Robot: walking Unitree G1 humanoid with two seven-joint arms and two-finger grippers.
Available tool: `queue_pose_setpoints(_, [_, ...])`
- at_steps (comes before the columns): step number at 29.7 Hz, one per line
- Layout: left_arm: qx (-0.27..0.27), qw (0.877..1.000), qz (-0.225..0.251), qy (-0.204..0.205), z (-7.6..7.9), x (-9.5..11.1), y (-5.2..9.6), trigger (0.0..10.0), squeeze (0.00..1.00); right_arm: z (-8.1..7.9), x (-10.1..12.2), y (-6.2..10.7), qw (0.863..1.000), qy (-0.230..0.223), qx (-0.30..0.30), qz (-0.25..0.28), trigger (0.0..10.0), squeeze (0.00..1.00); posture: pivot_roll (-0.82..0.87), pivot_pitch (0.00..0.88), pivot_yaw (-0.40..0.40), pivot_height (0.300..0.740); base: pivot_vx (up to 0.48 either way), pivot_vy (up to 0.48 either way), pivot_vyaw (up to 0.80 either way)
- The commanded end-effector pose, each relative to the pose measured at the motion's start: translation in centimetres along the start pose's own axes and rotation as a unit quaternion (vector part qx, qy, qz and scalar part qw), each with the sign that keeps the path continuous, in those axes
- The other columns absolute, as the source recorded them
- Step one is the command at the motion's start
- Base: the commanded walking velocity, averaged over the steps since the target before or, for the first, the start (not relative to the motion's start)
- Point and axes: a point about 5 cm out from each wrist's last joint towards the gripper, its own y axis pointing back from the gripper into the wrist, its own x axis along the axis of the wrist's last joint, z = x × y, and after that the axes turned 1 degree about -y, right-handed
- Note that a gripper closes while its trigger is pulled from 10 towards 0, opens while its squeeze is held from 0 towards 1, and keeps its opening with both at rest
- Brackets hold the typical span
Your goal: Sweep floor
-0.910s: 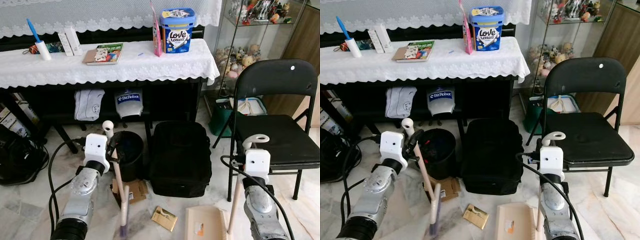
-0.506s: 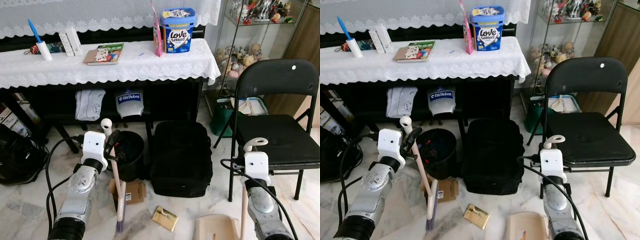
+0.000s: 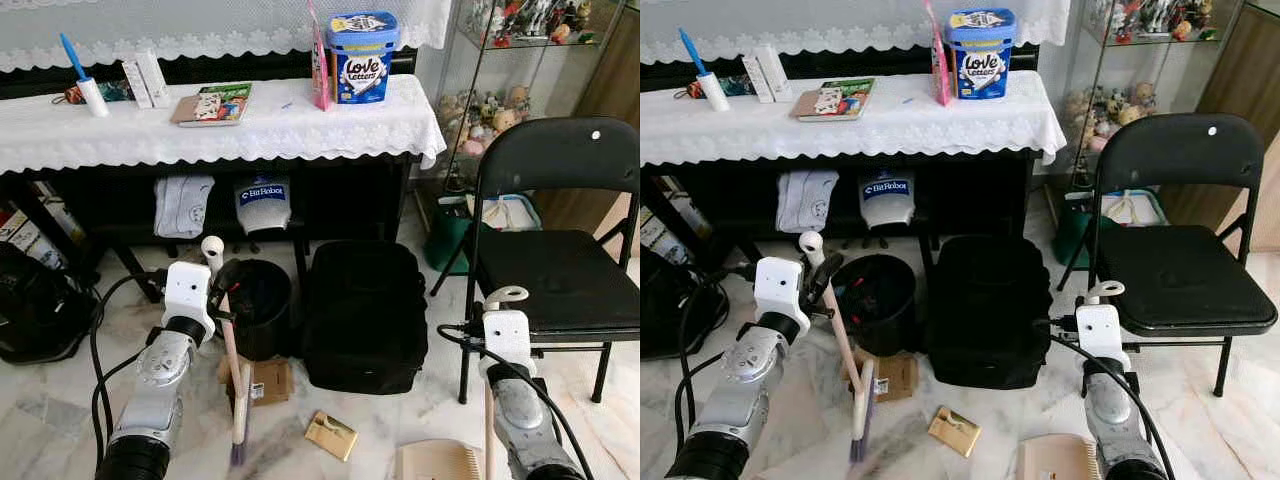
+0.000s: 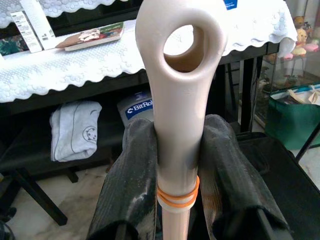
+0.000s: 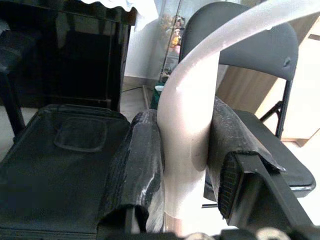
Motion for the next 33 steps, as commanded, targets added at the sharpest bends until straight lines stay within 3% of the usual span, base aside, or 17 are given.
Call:
queue_pose_setpoints(1, [0.011, 1.000, 0.024, -0.006, -0.8, 1.2, 0.0, 10.0, 0.00, 0.8, 1.0, -0.7, 0.999, 0.018, -0.009, 0.025, 10.0, 0.00, -0.02, 0.000, 0.089, 0.740, 0.000, 0.000, 0.00])
queue_pose_setpoints(9, [0.013, 1.000, 0.028, -0.007, -1.1, 1.4, 0.2, 10.0, 0.00, 1.4, 2.0, -1.4, 0.998, 0.038, -0.013, 0.051, 10.0, 0.00, -0.02, 0.004, 0.093, 0.740, 0.000, 0.000, 0.00])
queue_pose_setpoints(20, [0.012, 0.999, 0.037, -0.013, -1.5, 2.1, 0.2, 10.0, 0.00, 1.3, 3.3, -2.2, 0.996, 0.030, 0.000, 0.078, 10.0, 0.00, 0.00, 0.026, 0.112, 0.740, 0.000, 0.000, 0.00])
queue_pose_setpoints(28, [0.005, 0.999, 0.039, -0.008, -1.1, 2.2, 0.5, 10.0, 0.00, -0.2, 1.0, -1.0, 0.999, 0.013, 0.021, 0.023, 10.0, 0.00, 0.02, 0.043, 0.110, 0.740, 0.000, 0.000, 0.00])
queue_pose_setpoints(33, [-0.001, 0.999, 0.038, -0.002, -0.7, 2.2, 0.9, 10.0, 0.00, -1.2, -1.4, 0.8, 0.999, 0.006, 0.029, -0.024, 10.0, 0.00, 0.02, 0.053, 0.110, 0.740, 0.000, 0.000, 0.00])
